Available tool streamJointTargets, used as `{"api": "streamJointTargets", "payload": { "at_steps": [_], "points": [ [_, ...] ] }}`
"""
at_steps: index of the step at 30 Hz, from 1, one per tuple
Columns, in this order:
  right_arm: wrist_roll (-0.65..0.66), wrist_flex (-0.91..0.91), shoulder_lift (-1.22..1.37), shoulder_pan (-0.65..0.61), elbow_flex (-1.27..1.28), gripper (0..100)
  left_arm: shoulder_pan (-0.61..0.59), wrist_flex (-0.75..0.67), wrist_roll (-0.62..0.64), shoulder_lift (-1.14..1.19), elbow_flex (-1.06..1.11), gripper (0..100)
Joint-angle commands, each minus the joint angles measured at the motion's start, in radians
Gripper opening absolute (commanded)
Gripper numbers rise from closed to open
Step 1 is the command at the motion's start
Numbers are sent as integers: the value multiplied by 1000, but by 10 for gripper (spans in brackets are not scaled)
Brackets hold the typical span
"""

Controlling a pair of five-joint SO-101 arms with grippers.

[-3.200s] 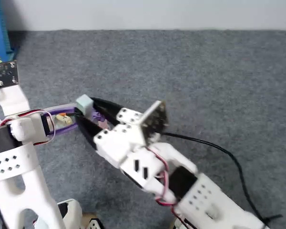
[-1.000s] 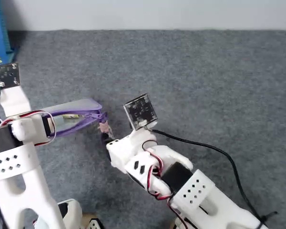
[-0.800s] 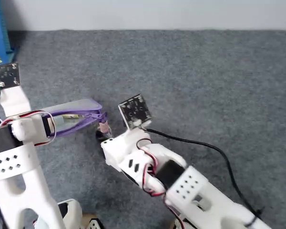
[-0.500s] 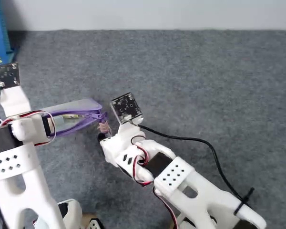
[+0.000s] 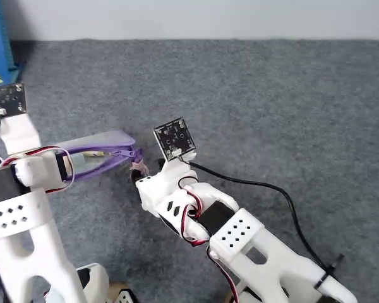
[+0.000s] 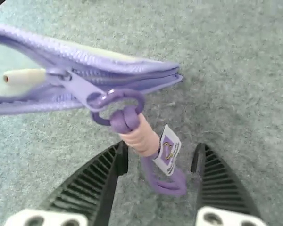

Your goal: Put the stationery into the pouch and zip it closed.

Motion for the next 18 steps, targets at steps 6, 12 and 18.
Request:
{"api": "streamJointTargets", "payload": {
  "at_steps": [6, 12, 18],
  "points": [
    [-5, -41, -35, -19, -61, 240, 3, -23, -9, -20, -7, 12],
    [-5, -128, 25, -18, -60, 125, 3, -23, -9, -20, -7, 12],
    [38, -125, 50, -18, -55, 112, 3, -23, -9, -20, 2, 12]
  ]
}}
